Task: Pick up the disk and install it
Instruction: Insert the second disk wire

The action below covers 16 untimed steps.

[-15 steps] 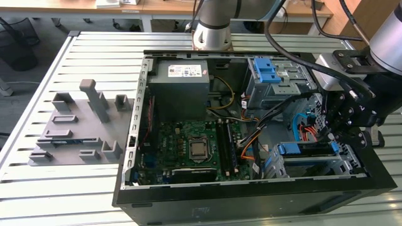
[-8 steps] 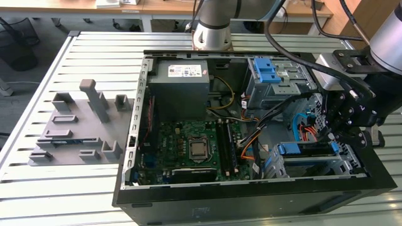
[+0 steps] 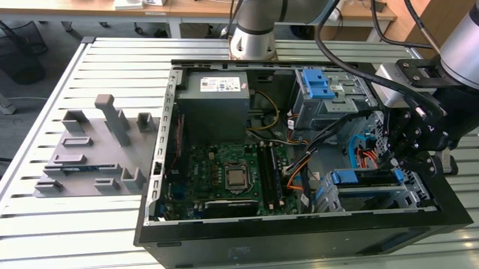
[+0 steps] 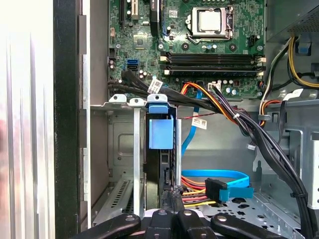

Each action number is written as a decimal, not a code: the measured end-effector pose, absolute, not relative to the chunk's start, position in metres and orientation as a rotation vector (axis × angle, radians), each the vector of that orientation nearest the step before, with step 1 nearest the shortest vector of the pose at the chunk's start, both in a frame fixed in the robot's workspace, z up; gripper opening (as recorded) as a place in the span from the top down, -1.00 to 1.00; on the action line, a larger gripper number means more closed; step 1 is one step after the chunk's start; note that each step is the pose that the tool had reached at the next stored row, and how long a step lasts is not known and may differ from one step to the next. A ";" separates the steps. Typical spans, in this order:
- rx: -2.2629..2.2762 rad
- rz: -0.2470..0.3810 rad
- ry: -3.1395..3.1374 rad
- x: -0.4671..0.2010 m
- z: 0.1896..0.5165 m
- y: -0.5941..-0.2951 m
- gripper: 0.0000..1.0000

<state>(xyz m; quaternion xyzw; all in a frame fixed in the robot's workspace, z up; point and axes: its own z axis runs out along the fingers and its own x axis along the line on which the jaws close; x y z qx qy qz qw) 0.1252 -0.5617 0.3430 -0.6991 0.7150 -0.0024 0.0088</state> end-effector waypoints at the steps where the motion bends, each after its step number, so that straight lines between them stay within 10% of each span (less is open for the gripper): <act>1: -2.184 -0.008 2.234 0.125 0.343 -0.562 0.79; 16: -2.180 0.003 2.229 0.117 0.354 -0.562 0.79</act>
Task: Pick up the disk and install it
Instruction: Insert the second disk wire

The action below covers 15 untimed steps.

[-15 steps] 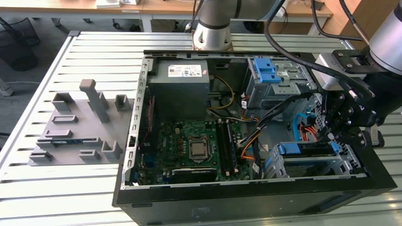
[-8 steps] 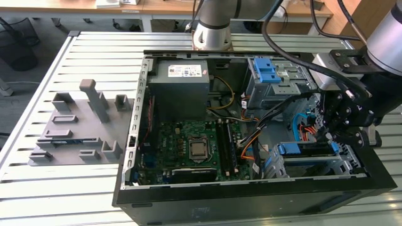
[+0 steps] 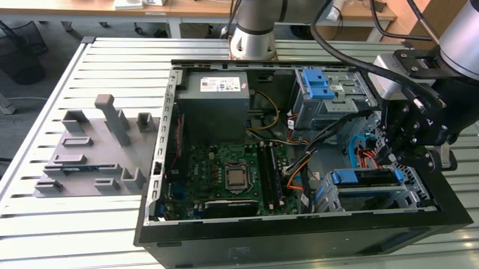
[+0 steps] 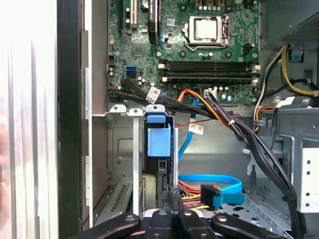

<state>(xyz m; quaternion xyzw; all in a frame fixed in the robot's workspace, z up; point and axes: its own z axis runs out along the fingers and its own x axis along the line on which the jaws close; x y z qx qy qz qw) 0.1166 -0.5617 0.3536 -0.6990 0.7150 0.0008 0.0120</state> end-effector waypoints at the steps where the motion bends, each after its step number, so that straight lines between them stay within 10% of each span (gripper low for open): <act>1: -2.179 0.003 2.229 0.116 0.354 -0.562 0.79; 15: -2.179 0.004 2.229 0.102 0.364 -0.561 0.79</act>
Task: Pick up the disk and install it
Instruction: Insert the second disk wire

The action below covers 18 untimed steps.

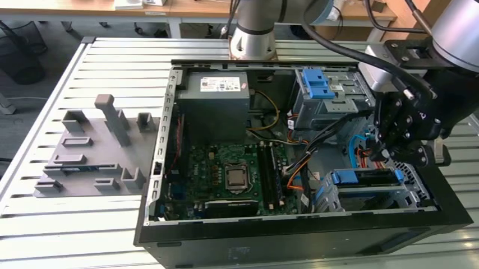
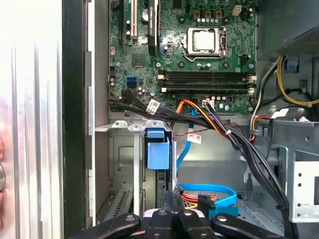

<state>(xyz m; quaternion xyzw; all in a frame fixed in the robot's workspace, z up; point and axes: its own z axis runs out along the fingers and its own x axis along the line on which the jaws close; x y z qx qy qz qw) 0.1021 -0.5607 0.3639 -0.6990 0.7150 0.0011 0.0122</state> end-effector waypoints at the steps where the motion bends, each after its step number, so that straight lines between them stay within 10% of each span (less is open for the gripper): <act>1: -2.179 0.004 2.229 0.102 0.365 -0.560 0.79; 18: -2.182 0.008 2.232 0.102 0.373 -0.541 0.79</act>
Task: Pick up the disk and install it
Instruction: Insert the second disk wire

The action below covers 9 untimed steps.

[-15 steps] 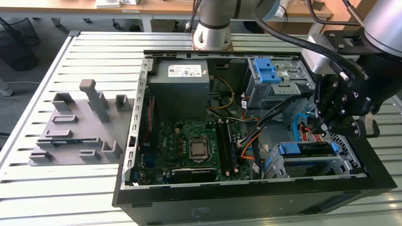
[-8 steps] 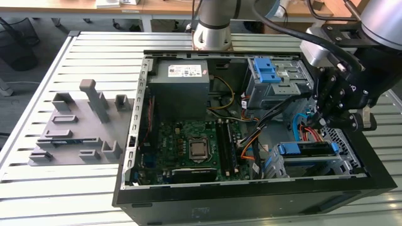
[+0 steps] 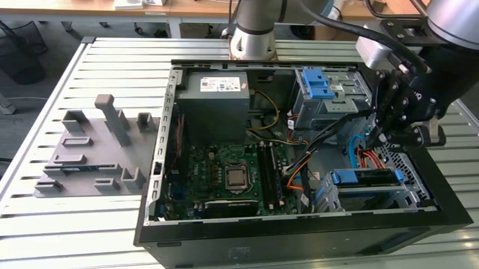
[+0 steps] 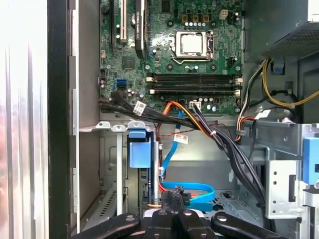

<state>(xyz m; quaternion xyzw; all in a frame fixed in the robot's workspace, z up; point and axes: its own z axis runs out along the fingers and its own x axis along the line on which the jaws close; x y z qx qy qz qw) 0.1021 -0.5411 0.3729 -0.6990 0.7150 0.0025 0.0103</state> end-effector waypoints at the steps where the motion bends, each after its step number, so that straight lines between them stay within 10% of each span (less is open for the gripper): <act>1: -2.182 0.008 2.232 0.102 0.373 -0.540 0.79; 9: -2.184 0.005 2.234 0.102 0.373 -0.536 0.79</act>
